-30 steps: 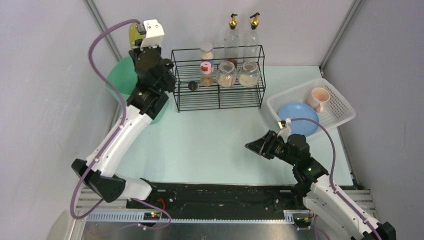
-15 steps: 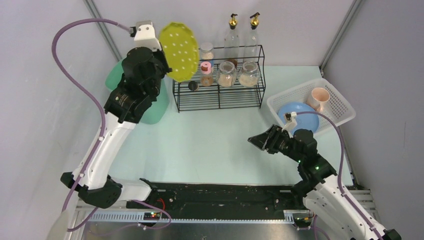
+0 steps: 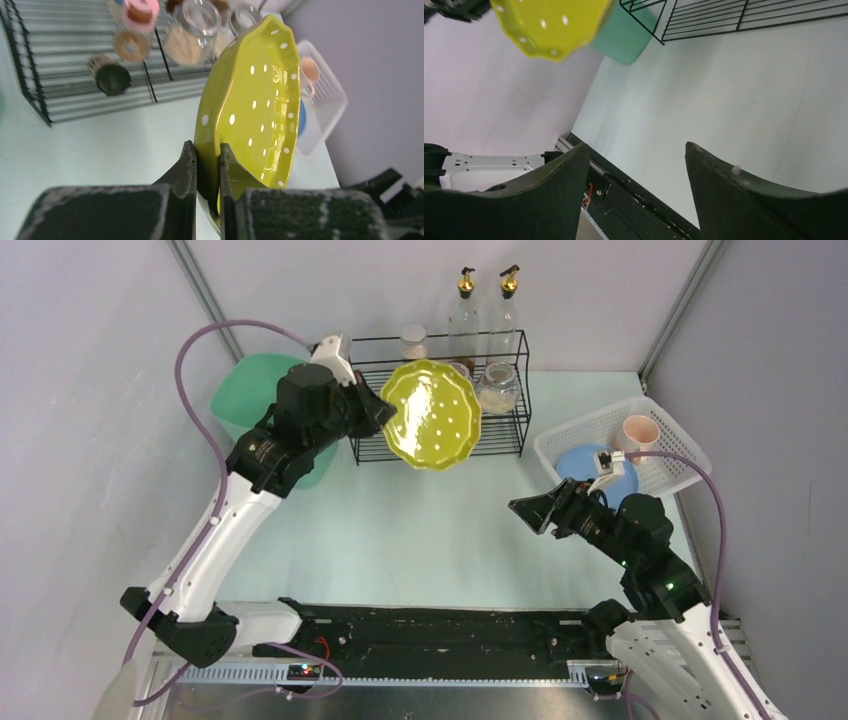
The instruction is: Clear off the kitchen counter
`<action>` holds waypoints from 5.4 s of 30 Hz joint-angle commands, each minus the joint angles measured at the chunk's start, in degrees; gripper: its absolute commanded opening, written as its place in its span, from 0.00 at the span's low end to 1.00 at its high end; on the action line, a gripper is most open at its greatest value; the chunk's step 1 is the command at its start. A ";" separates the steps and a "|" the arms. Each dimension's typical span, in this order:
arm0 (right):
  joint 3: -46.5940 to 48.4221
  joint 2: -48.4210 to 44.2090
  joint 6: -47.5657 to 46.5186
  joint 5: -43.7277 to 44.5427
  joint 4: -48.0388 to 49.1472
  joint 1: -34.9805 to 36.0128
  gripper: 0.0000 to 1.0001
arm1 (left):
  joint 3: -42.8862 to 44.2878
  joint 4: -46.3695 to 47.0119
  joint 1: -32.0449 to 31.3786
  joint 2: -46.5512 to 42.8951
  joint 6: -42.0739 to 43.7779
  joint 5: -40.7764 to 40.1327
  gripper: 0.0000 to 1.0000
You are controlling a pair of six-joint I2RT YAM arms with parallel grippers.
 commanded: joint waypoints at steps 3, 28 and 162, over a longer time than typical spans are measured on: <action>5.47 -0.86 -4.92 0.63 -4.06 -0.25 0.80 | -8.59 10.83 -0.27 -9.14 -9.90 12.76 0.00; 4.28 12.36 -0.28 -1.99 2.27 2.72 0.79 | -40.50 24.95 -0.37 -22.43 -17.14 24.04 0.00; 6.78 39.61 7.62 23.01 10.75 -45.75 0.00 | -56.24 23.60 0.74 -30.65 -7.49 27.26 1.00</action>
